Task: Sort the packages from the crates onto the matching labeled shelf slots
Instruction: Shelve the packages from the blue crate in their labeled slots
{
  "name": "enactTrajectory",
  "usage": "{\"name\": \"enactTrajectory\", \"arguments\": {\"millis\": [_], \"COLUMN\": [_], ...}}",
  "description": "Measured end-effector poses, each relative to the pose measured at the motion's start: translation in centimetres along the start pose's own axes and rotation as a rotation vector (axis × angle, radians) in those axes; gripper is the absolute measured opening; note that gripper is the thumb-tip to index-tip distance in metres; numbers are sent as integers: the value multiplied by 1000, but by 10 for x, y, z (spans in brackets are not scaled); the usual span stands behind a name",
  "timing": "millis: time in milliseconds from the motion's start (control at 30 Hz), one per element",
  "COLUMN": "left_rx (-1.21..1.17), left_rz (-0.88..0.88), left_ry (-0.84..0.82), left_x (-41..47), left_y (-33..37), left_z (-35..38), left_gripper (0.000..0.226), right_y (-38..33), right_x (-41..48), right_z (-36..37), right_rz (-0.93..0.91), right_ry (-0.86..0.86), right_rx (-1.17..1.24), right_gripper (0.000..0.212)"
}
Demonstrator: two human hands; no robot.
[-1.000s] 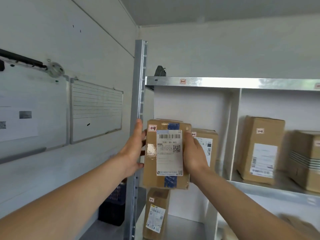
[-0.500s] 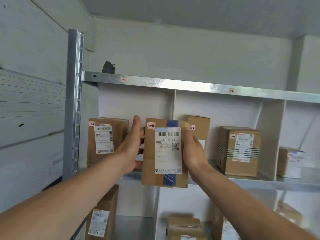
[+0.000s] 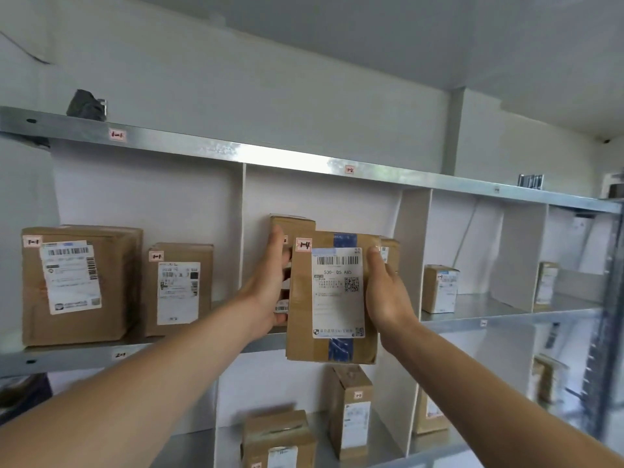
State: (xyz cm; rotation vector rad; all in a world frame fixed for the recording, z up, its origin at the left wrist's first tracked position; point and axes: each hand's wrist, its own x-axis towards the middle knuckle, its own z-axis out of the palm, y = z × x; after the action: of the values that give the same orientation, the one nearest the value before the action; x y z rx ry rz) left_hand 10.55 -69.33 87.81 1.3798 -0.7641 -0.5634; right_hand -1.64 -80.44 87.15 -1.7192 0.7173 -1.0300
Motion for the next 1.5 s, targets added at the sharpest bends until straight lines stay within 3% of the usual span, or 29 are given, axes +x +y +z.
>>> {"name": "enactTrajectory", "arguments": {"millis": [400, 567, 767, 967, 1067, 1233, 1367, 1500], "left_rx": [6, -2, -27, -2, -10, -18, -29, -48], "left_rz": [-10, -34, -12, -9, -17, -36, -22, -26], "left_ry": [-226, -301, -400, -480, -493, -543, -602, -665], "left_x": [29, 48, 66, 84, 92, 103, 119, 146], "left_y": [-16, -23, -24, -26, -28, -30, -31, -36], "left_z": [91, 140, 212, 282, 315, 360, 391, 423], "left_gripper": [83, 100, 84, 106, 105, 95, 88, 86], "right_y": [38, 51, 63, 84, 90, 102, 109, 117], "right_x": [10, 21, 42, 62, 69, 83, 96, 118], "right_z": [-82, -124, -187, -251, -279, -321, -345, -367], "right_rz": [86, 95, 107, 110, 128, 120, 141, 151], "right_ry": [187, 262, 352, 425, 444, 494, 533, 584], "right_rx": [22, -5, -36, -49, -41, -75, -87, -106], "right_gripper": [90, 96, 87, 74, 88, 77, 91, 77]}}
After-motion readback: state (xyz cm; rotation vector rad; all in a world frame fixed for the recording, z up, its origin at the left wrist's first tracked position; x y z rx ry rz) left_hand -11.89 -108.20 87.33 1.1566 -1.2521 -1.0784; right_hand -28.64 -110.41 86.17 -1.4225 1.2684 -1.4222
